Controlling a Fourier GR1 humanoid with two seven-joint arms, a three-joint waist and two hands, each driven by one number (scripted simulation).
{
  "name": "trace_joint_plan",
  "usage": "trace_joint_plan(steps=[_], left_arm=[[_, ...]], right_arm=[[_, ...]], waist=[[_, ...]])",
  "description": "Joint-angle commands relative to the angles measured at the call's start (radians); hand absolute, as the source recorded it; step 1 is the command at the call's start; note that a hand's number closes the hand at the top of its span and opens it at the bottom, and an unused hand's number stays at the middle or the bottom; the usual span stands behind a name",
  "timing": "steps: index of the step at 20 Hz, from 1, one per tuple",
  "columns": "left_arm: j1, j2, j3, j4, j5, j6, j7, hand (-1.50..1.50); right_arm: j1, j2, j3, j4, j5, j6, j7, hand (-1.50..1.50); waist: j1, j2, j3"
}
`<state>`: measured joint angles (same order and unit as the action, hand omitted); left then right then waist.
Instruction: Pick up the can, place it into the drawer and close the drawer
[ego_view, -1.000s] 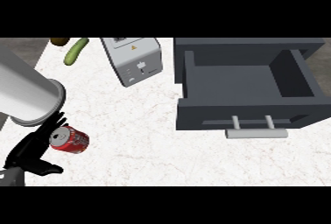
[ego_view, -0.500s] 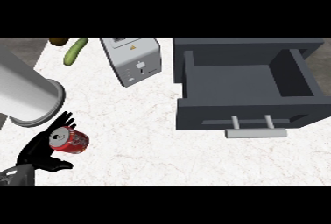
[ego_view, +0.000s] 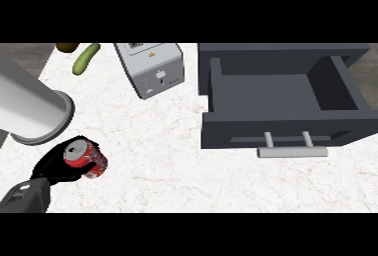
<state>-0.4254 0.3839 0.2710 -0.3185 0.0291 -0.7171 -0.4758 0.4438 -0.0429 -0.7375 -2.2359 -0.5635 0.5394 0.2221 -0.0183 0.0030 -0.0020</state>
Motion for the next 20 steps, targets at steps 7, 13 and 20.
trace_joint_plan(steps=[7, 13, 20], left_arm=[[-0.033, -0.048, -0.018, -0.137, 0.075, -0.203, 0.024, 1.50], [-0.024, -0.243, 0.103, -0.212, 0.169, 0.279, -0.005, 1.50], [-0.058, -0.379, 0.043, -0.485, 0.228, 0.519, 0.125, 1.50]], right_arm=[[-0.018, 0.002, -0.020, -0.006, -0.015, -0.020, 0.018, -1.50], [0.032, 0.042, -0.001, -0.032, -0.005, -0.005, 0.001, -1.50], [0.044, 0.043, -0.026, 0.018, 0.001, 0.028, -0.035, -1.50]], waist=[[0.019, -0.007, 0.002], [0.024, -0.013, 0.004], [0.023, -0.013, 0.004]])
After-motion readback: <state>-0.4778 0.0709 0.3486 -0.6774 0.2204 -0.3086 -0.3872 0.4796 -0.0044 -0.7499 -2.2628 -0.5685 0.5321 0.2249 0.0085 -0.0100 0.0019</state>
